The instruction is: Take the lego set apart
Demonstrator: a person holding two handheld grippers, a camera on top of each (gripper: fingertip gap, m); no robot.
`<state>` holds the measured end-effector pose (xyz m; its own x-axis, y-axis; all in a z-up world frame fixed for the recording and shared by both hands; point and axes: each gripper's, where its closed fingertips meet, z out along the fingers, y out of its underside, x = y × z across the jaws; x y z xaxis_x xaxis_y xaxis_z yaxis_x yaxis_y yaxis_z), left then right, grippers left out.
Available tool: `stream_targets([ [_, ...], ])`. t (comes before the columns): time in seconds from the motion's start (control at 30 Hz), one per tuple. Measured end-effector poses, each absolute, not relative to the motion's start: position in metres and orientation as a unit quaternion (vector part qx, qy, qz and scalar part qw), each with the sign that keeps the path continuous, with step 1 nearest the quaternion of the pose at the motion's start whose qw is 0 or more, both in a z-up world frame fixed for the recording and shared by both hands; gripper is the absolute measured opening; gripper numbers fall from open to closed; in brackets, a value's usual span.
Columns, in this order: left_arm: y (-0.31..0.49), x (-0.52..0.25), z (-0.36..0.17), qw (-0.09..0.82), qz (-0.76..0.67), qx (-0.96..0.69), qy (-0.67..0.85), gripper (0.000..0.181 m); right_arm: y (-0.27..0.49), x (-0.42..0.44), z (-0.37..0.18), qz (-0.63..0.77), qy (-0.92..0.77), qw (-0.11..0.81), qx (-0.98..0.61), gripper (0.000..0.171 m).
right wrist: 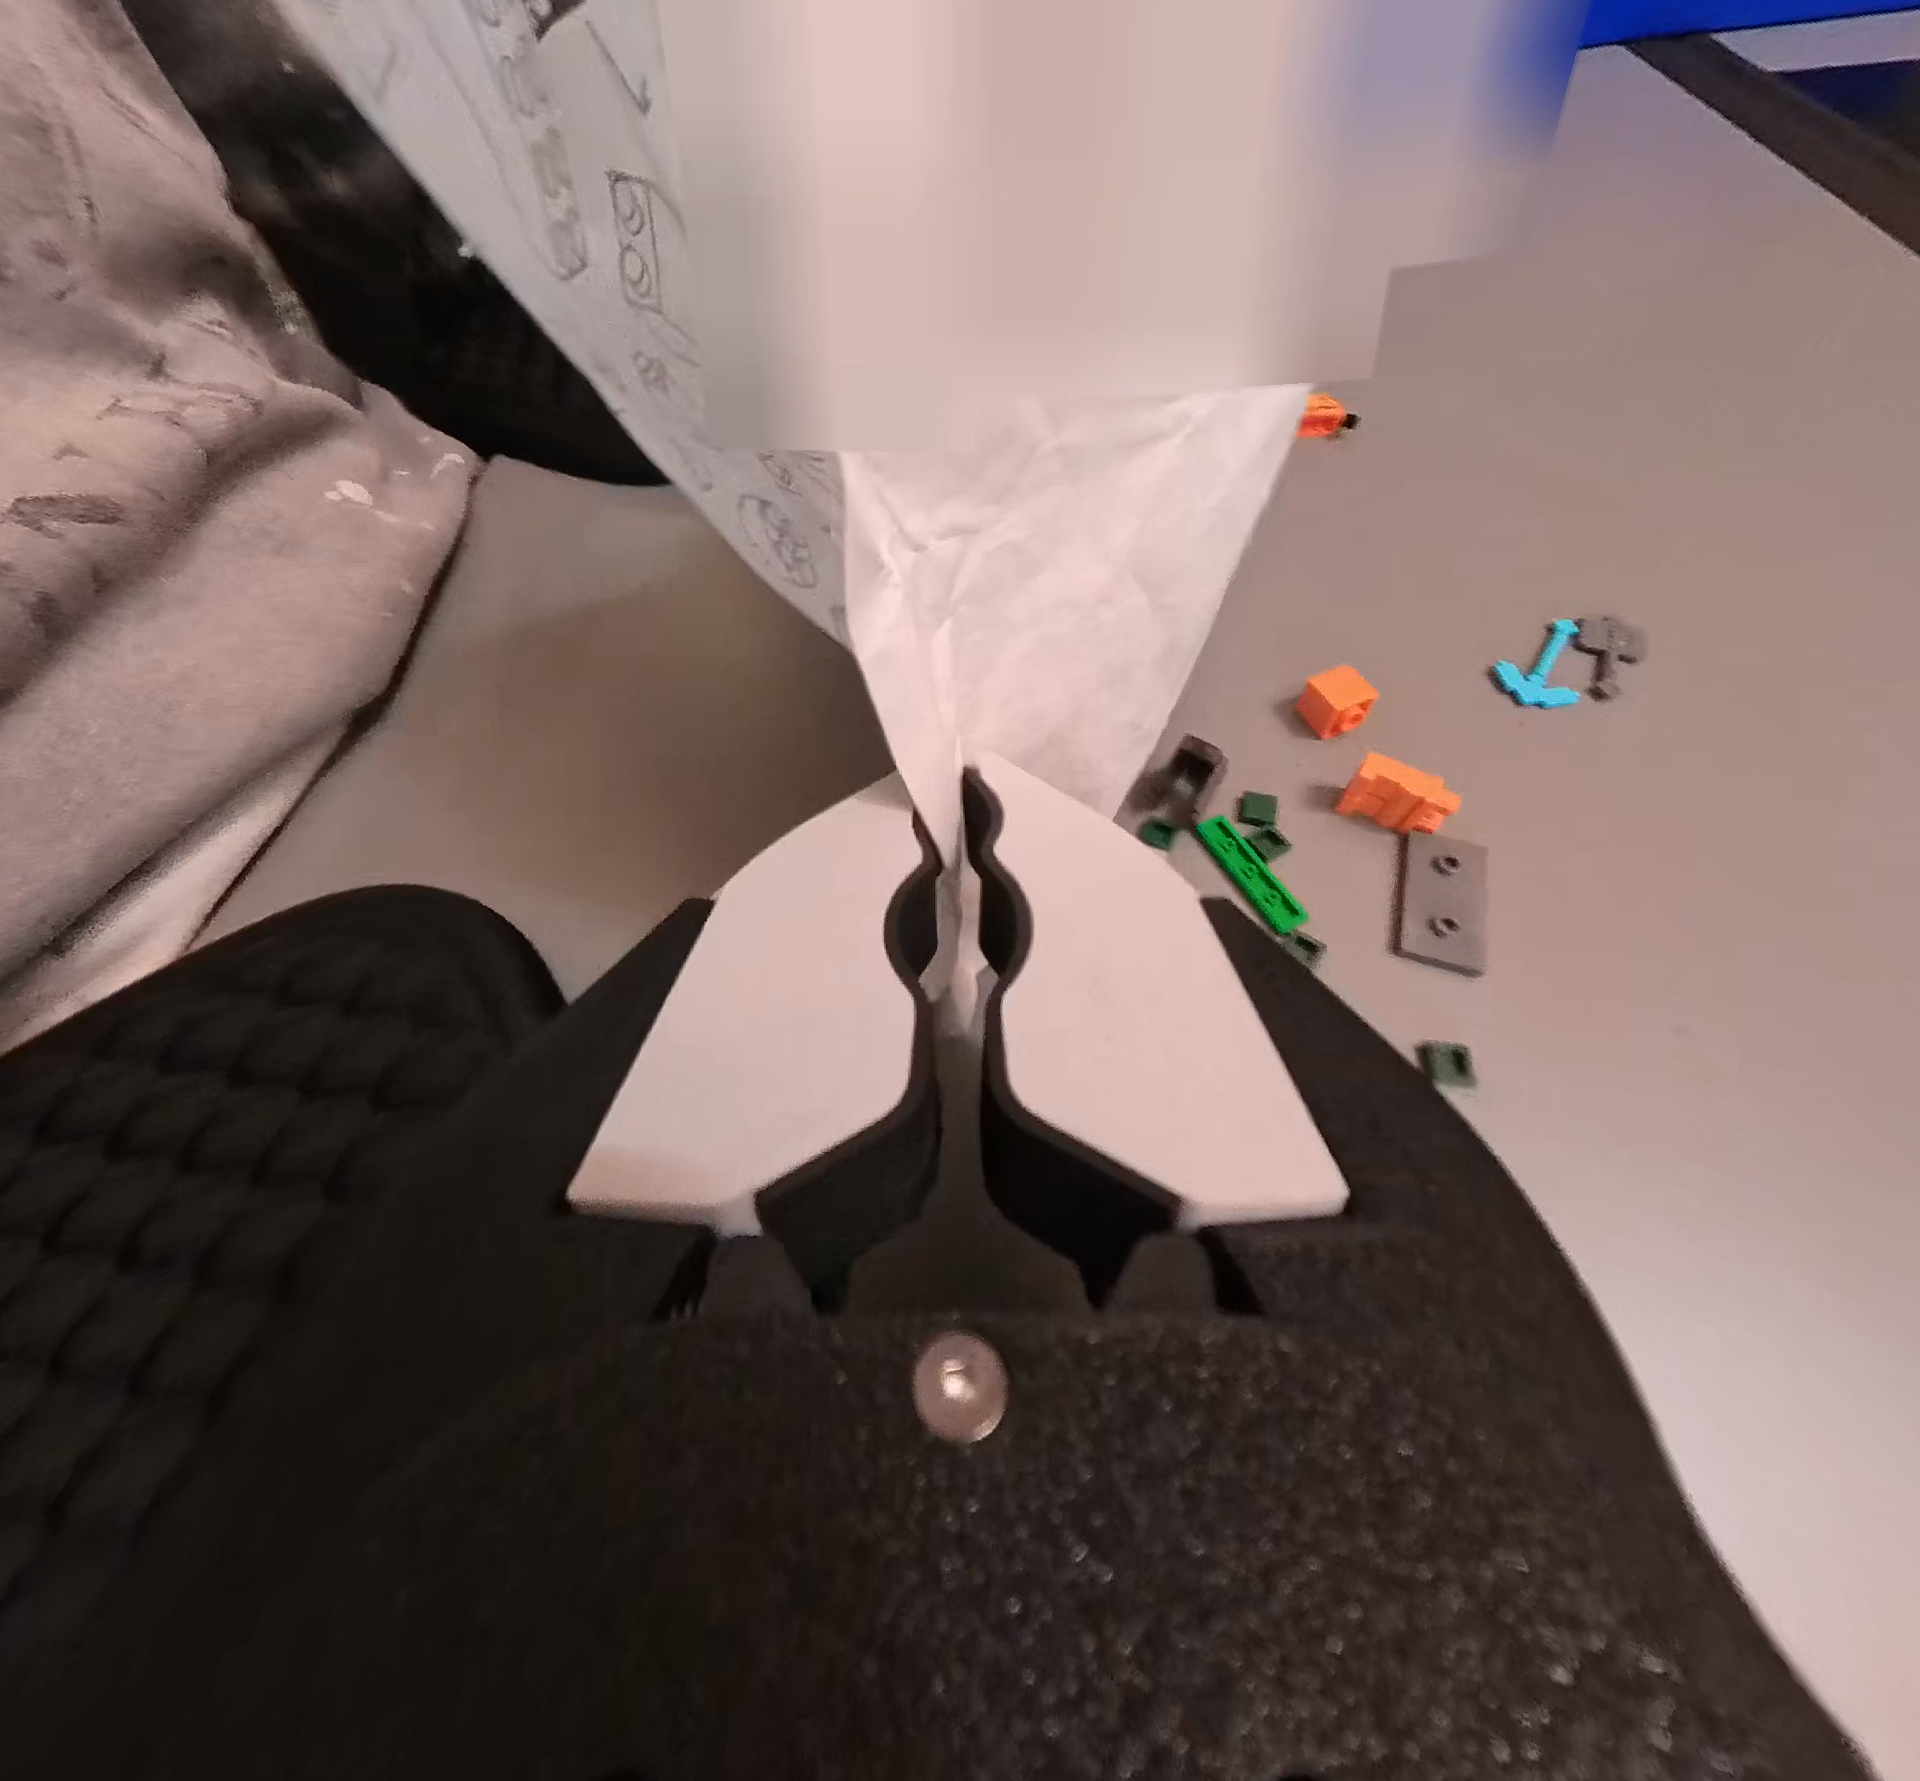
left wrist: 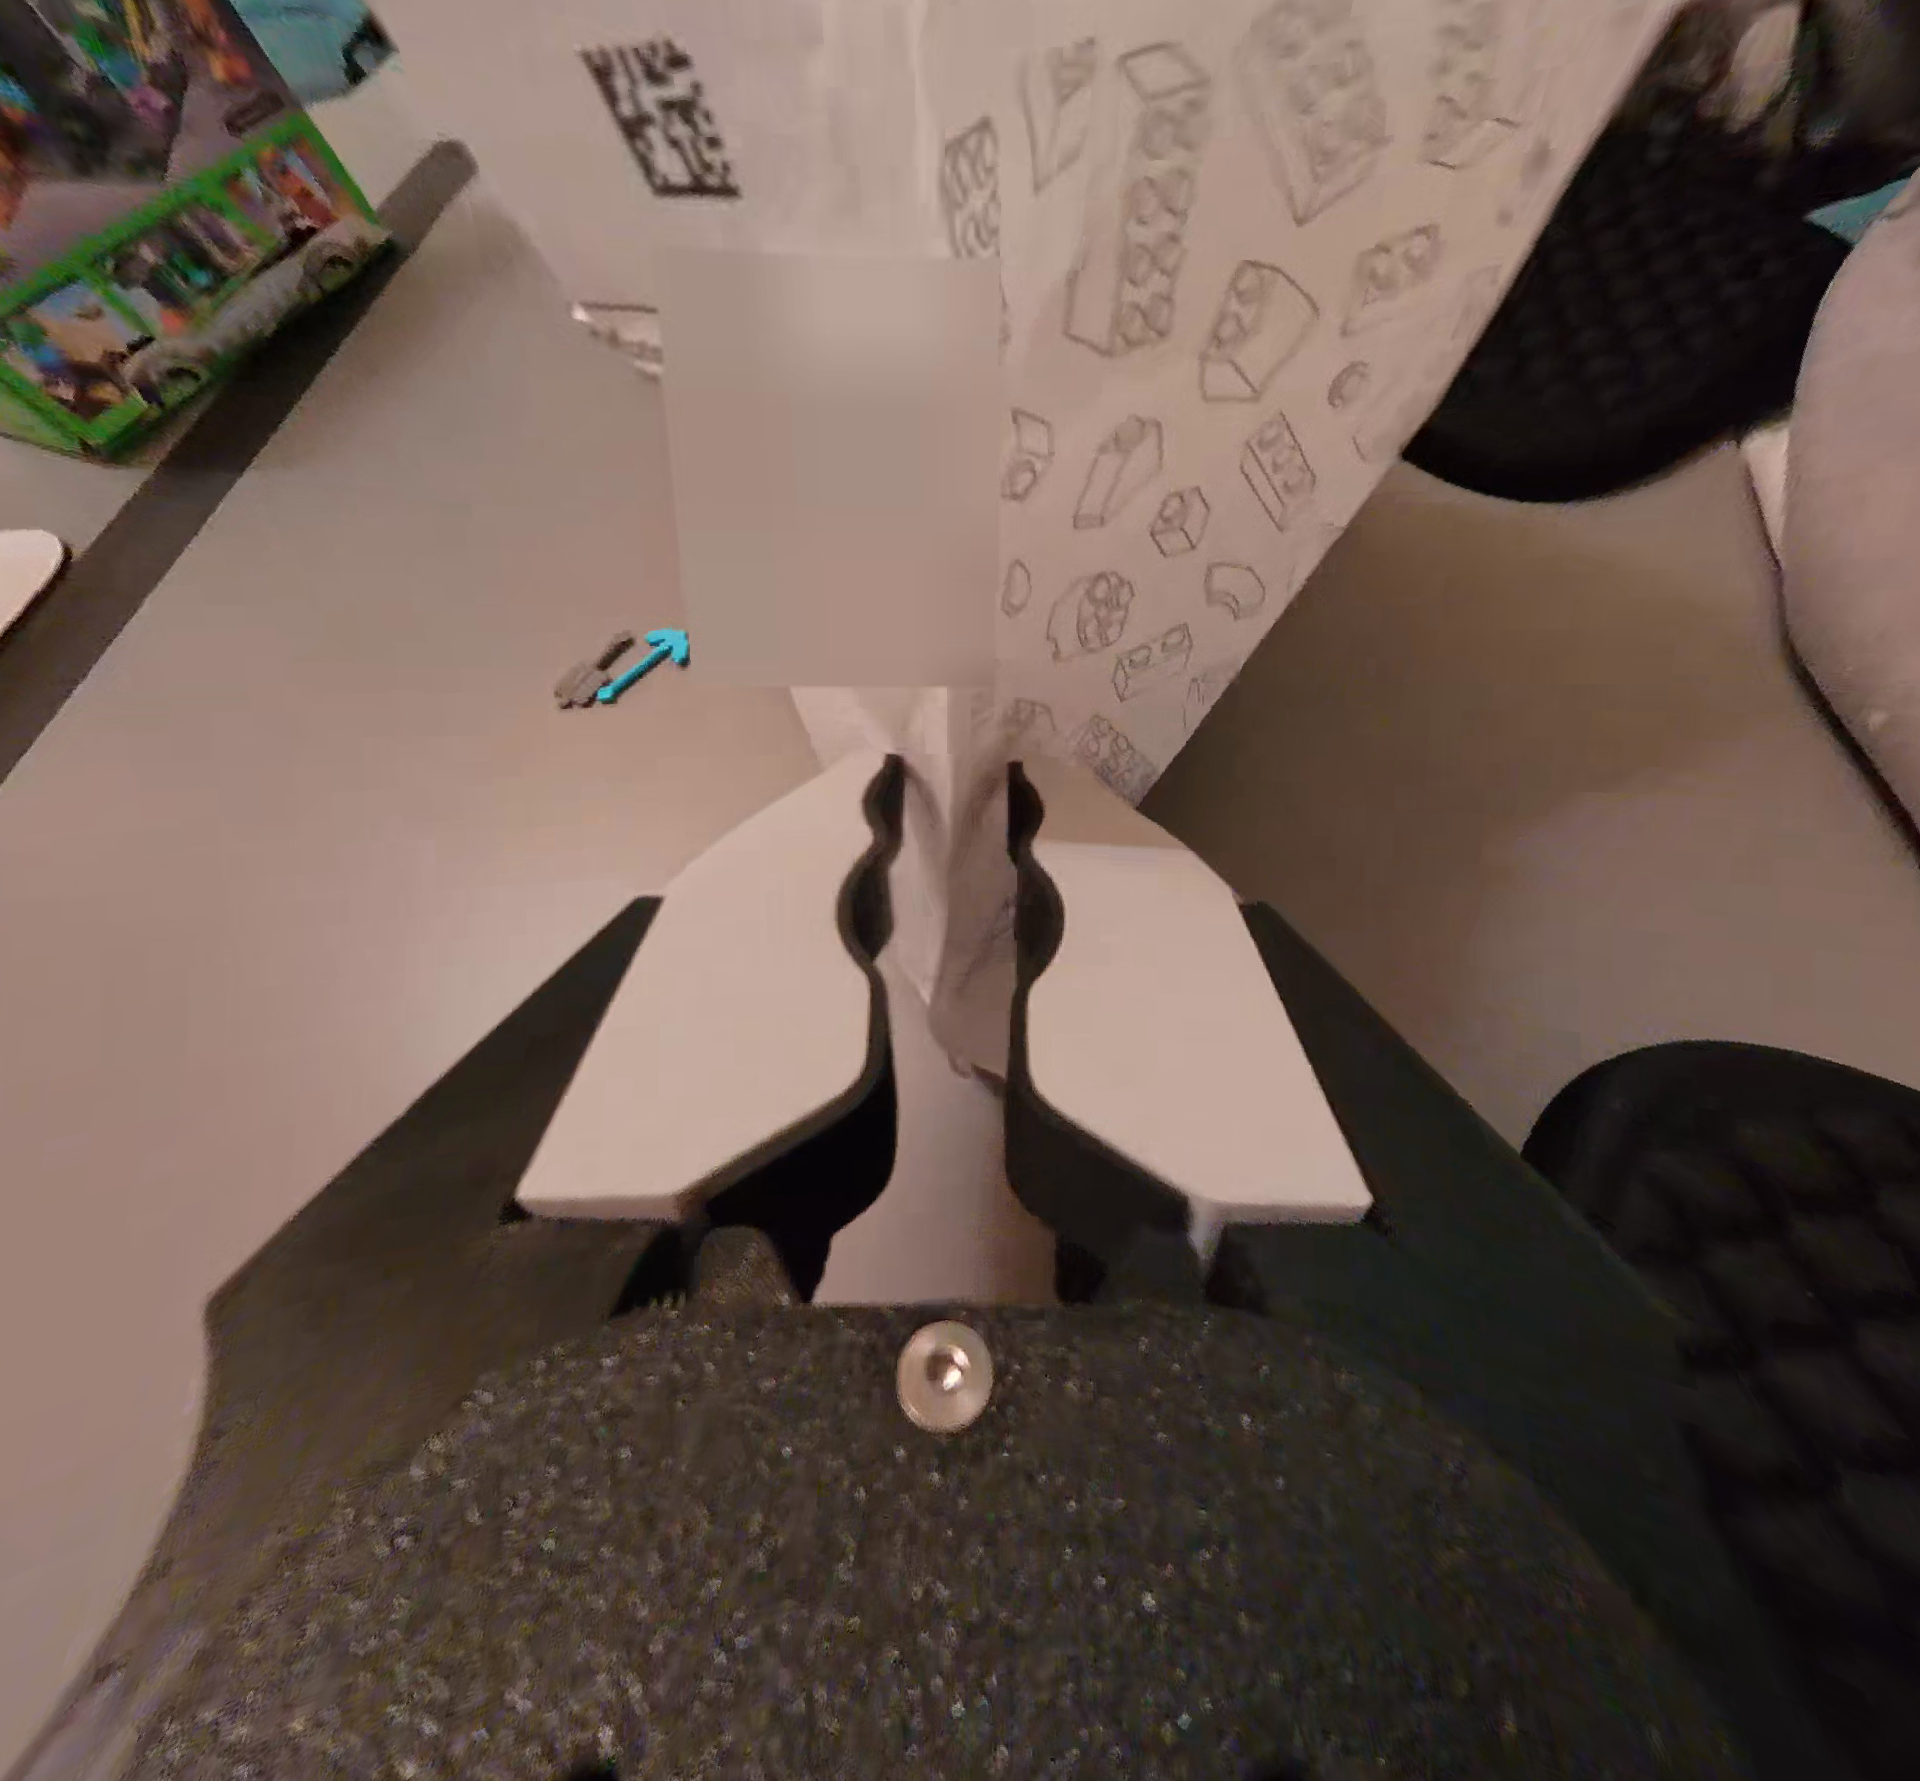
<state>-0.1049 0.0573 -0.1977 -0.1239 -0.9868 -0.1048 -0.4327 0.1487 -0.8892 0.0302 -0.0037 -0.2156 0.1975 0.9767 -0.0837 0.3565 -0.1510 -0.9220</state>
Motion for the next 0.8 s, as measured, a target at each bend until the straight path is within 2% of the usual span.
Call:
stream_targets([
  [0.13,0.053,-0.111,-0.199,0.416,-0.371,-0.536,0.634,0.005,0.008,0.044,-0.207,0.355,-0.472,0.442,-0.675,0.016],
  [0.23,0.048,-0.114,-0.198,0.432,-0.378,-0.533,0.622,0.003,0.012,0.048,-0.194,0.343,-0.454,0.475,-0.671,0.024],
  [0.43,0.042,-0.115,-0.198,0.427,-0.398,-0.527,0.618,0.003,0.013,0.038,-0.165,0.362,-0.439,0.522,-0.635,0.031],
  [0.6,0.040,-0.113,-0.195,0.421,-0.412,-0.534,0.607,0.006,0.016,0.035,-0.160,0.368,-0.423,0.545,-0.623,0.025],
  [0.73,0.041,-0.111,-0.174,0.434,-0.459,-0.534,0.562,0.021,0.016,0.035,-0.162,0.362,-0.425,0.546,-0.625,0.023],
  [0.8,0.040,-0.110,-0.169,0.437,-0.471,-0.531,0.553,0.022,0.017,0.035,-0.162,0.361,-0.421,0.548,-0.626,0.022],
])
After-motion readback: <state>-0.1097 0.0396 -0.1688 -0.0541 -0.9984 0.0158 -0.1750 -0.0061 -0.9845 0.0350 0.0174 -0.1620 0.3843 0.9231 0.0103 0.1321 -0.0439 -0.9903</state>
